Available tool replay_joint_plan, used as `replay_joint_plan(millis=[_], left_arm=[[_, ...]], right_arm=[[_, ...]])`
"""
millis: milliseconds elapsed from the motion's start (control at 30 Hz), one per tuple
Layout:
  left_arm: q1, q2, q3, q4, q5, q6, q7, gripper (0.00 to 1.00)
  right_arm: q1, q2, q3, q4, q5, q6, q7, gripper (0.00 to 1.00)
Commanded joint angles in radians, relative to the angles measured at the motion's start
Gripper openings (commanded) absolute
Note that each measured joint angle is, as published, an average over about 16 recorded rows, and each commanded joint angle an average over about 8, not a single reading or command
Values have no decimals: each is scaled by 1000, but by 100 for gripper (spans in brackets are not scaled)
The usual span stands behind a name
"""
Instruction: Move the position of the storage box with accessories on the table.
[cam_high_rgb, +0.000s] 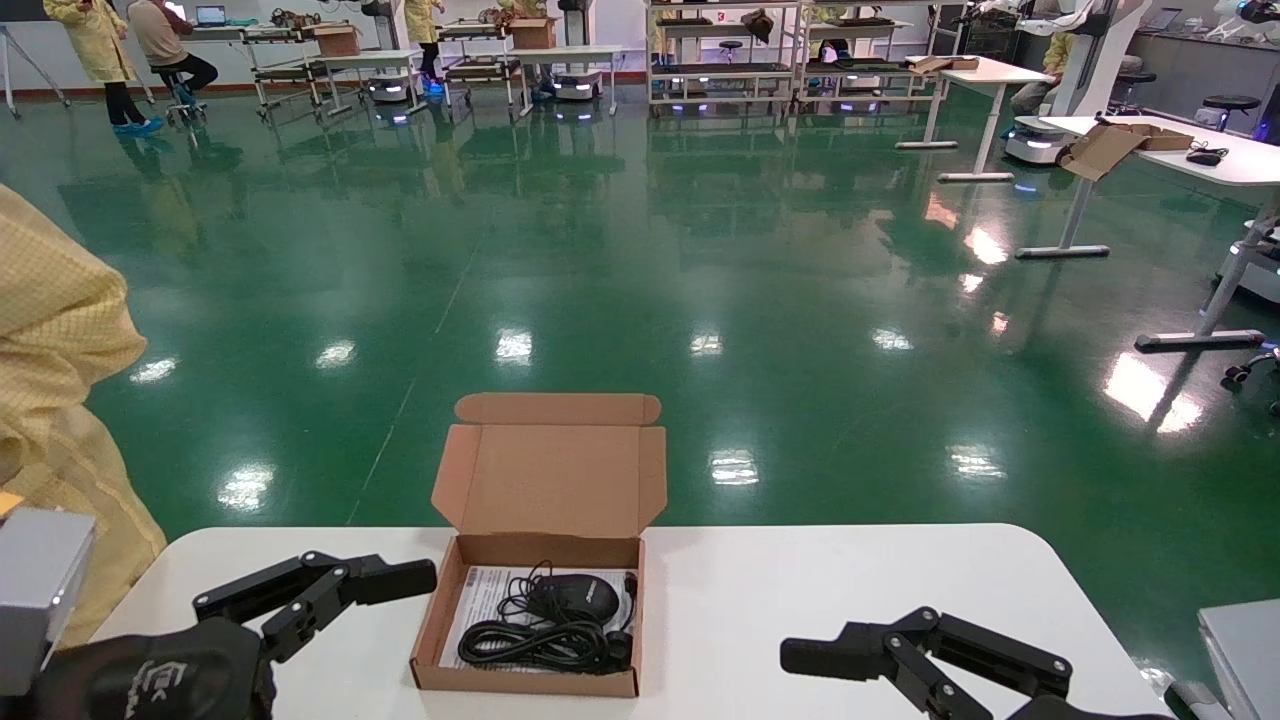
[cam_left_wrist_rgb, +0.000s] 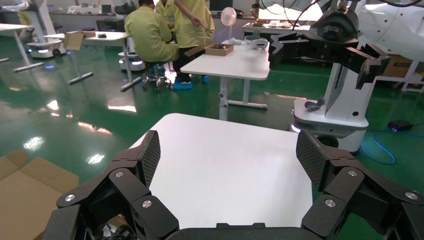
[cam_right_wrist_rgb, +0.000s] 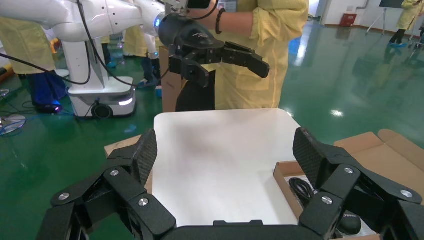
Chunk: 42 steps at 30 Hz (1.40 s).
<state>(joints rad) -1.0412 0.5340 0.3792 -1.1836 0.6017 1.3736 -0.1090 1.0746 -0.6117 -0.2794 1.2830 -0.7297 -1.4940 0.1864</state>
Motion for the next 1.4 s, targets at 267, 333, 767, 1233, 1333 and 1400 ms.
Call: replay_joint_plan(millis=[267, 333, 767, 1233, 1333, 1400], left_arm=[[0, 0, 0, 0, 0, 0, 0, 100], [0, 0, 0, 0, 0, 0, 0, 100], [0, 0, 0, 0, 0, 0, 0, 100], [0, 0, 0, 0, 0, 0, 0, 100], [0, 0, 0, 0, 0, 0, 0, 100], [0, 0, 0, 0, 0, 0, 0, 100]], right_arm=[[0, 0, 0, 0, 0, 0, 0, 100], [0, 0, 0, 0, 0, 0, 0, 100], [78, -44, -32, -8, -60, 23, 25, 100], [452, -297, -277, -274, -435, 51, 281, 100], [517, -372, -316, -377, -506, 79, 302, 100], [552, -424, -339, -456, -553, 114, 313, 100]])
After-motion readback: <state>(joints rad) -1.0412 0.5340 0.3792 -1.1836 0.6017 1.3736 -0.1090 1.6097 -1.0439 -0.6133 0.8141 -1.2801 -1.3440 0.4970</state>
